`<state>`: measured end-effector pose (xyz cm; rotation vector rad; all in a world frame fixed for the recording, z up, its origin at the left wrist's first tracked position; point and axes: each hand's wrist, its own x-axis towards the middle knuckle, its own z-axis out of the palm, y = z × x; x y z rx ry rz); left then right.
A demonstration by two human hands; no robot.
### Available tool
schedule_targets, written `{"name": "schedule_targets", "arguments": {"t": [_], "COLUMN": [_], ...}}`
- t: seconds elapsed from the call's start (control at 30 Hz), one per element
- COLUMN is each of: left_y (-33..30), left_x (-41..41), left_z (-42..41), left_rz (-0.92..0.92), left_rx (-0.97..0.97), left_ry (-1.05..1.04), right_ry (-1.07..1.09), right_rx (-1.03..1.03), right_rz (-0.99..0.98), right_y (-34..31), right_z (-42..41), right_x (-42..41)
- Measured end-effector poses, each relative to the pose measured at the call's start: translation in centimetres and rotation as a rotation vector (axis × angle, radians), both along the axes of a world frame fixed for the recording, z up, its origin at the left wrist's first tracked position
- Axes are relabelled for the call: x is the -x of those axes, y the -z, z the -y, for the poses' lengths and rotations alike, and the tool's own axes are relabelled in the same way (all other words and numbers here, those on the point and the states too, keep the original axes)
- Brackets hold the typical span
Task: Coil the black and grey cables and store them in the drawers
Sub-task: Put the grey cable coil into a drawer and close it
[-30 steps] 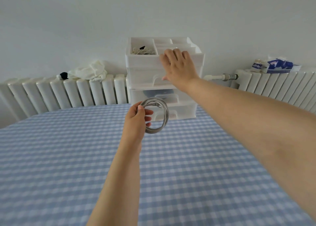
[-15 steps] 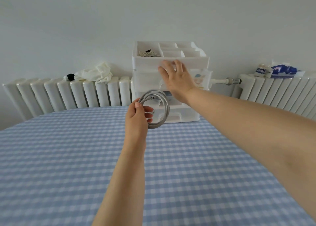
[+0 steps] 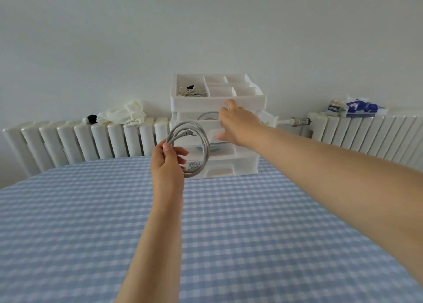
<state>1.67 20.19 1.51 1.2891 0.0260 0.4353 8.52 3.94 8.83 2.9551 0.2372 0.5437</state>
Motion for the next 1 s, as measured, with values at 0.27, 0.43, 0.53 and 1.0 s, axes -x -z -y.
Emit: {"name": "schedule_targets", "arguments": {"t": [0.27, 0.43, 0.53, 1.0], "left_y": [-6.3, -10.5, -12.1, -11.8], "left_x": [-1.7, -5.0, -6.6, -10.0], "left_z": [0.1, 0.5, 0.9, 3.0], "left_rz": [0.046, -0.009, -0.112, -0.422], "left_rx": [-0.242, -0.523, -0.652, -1.031], "left_ry": [-0.02, 0.006, 0.07, 0.295], "right_ry": [-0.015, -0.14, -0.134, -0.324], "right_rx": [0.003, -0.342, -0.571, -0.191], "right_rz": [-0.29, -0.286, -0.202, 0.181], "right_y": [-2.3, -2.7, -2.2, 1.1], "right_z": [-0.6, -0.1, 0.7, 2.3], "right_x": [1.6, 2.1, 2.4, 2.4]}}
